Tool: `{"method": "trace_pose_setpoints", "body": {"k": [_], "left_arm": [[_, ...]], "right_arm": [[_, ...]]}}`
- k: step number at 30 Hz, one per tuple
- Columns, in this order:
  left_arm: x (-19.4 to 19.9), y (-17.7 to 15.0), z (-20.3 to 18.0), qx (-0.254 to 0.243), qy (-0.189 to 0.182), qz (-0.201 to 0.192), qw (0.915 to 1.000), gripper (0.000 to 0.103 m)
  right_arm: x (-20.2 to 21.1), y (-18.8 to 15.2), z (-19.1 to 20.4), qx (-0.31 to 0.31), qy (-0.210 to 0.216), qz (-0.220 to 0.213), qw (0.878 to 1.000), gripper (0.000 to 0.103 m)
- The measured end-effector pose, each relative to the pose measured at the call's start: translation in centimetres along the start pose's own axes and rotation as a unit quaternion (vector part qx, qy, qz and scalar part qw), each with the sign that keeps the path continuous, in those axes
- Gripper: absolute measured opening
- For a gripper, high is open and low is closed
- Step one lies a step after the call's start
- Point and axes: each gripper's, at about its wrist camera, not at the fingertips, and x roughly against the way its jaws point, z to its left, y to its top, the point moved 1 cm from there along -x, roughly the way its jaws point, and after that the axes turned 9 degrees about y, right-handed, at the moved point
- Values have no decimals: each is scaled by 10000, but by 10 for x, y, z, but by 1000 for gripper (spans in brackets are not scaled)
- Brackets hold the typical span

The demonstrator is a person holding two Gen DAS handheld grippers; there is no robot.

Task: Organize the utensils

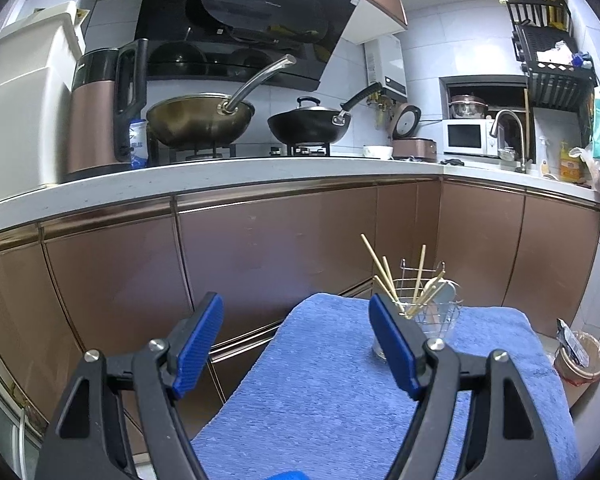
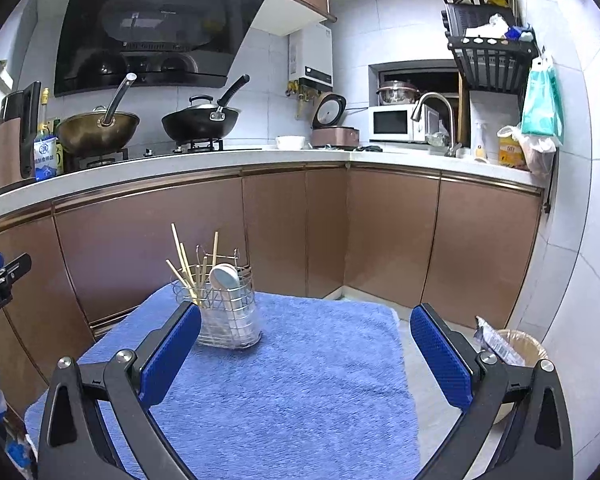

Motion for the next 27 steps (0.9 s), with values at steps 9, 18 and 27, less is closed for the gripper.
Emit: {"method": "trace_pose_setpoints", "body": {"k": [9,18,27], "left_arm": [[6,2,7,91,54,-26,9999,74],[15,4,15,160,17,-44,9999,74],[24,5,13,112,-36,-65,9999,74]], "right_arm": [[14,8,4,140,-122,-252,9995,103],[26,12,10,217,-120,-393,9989,103],[35,12,17,335,-104,-509,9981,103]]}}
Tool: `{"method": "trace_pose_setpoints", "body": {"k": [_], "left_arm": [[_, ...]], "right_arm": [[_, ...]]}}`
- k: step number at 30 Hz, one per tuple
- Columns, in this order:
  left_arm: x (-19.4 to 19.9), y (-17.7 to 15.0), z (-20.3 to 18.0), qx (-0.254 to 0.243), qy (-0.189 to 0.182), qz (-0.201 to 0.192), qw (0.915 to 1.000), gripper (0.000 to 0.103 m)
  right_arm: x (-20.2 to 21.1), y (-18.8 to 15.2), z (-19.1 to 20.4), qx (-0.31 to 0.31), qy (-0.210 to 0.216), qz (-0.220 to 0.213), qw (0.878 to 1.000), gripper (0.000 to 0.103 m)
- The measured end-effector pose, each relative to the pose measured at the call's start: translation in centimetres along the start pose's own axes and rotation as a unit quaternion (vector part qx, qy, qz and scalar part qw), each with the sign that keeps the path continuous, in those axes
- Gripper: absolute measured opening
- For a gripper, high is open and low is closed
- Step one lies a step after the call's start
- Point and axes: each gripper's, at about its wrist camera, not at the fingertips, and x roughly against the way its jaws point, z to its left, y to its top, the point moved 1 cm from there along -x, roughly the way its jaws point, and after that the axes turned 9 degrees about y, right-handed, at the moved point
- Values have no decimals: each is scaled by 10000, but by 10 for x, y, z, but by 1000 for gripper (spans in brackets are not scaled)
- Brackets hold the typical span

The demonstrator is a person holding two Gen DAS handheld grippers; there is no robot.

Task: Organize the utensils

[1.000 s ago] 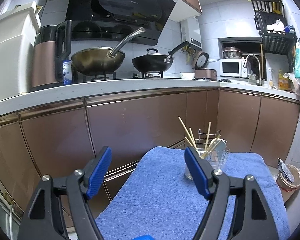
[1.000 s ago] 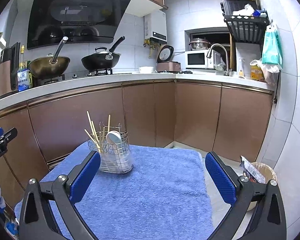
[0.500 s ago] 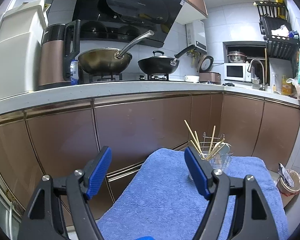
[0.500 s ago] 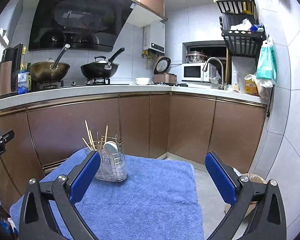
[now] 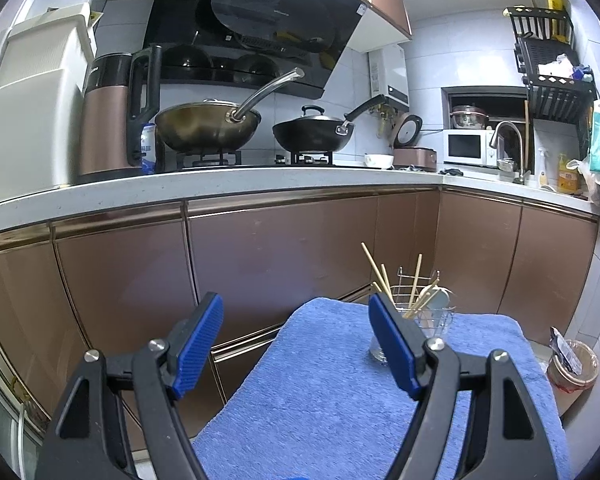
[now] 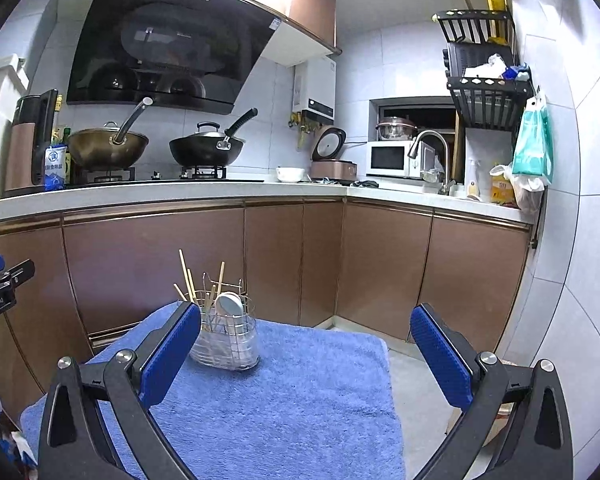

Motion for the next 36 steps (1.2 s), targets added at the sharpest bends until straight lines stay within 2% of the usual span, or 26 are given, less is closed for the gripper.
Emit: {"method": "trace_pose_setpoints", "body": {"k": [27,36], "left_arm": [[7,17,-7,-27,55,-118,9999,74],[0,20,-12,-2,-32,-75,10000,74]], "right_arm": [[1,15,-3,60,41,-232,9997,103],[-3,19,1,151,43,-212,9997,103]]}}
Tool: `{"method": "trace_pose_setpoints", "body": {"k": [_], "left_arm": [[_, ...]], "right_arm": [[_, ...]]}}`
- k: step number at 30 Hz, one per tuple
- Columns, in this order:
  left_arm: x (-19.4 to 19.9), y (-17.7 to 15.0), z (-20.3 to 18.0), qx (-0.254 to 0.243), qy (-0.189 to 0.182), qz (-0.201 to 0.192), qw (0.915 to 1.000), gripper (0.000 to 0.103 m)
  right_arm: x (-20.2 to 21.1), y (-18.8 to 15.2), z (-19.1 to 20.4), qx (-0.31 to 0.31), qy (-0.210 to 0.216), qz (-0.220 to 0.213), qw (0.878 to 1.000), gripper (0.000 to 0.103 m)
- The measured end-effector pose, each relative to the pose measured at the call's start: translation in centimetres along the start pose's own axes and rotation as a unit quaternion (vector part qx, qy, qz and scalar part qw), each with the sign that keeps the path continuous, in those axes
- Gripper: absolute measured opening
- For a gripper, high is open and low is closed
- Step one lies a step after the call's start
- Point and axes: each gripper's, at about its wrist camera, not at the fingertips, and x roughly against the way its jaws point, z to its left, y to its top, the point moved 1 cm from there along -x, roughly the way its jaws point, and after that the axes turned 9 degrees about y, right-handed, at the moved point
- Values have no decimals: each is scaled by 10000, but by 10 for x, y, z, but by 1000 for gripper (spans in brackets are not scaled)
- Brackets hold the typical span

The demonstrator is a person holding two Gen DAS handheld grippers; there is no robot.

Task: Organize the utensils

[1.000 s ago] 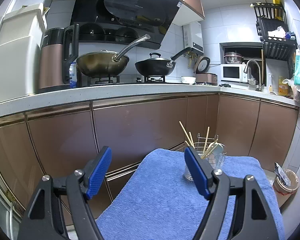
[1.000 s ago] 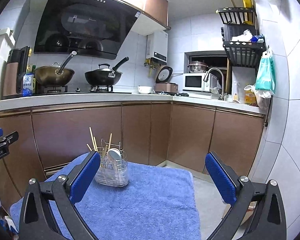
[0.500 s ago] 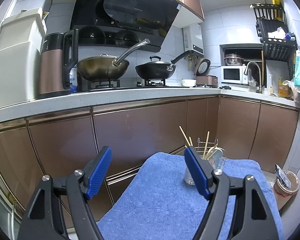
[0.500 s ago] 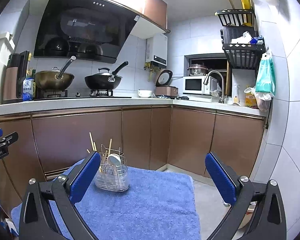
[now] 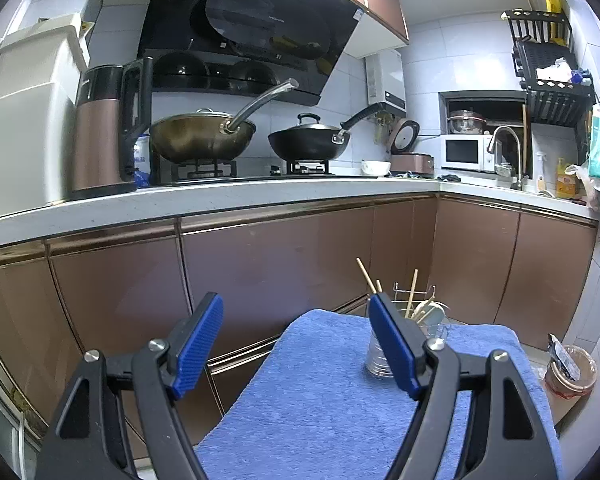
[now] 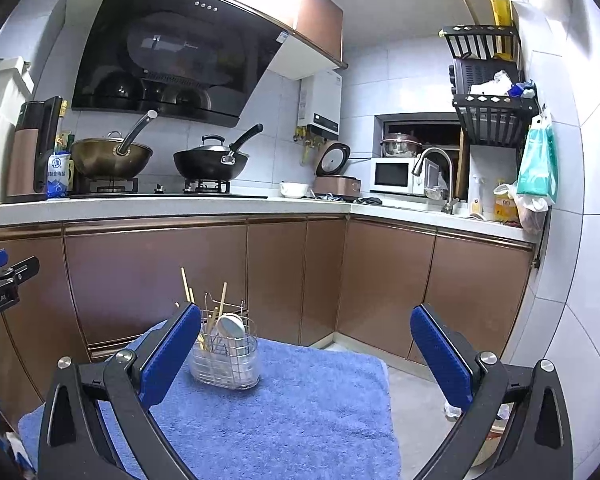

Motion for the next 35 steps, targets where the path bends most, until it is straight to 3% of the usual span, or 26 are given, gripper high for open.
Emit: {"method": "trace_pose_setpoints", "body": {"k": [35], "left_arm": [[-17,-2,-9,-17,-97,134,9999,74]], "right_arm": [[-16,-3,1,85,15,194,9998,103]]}}
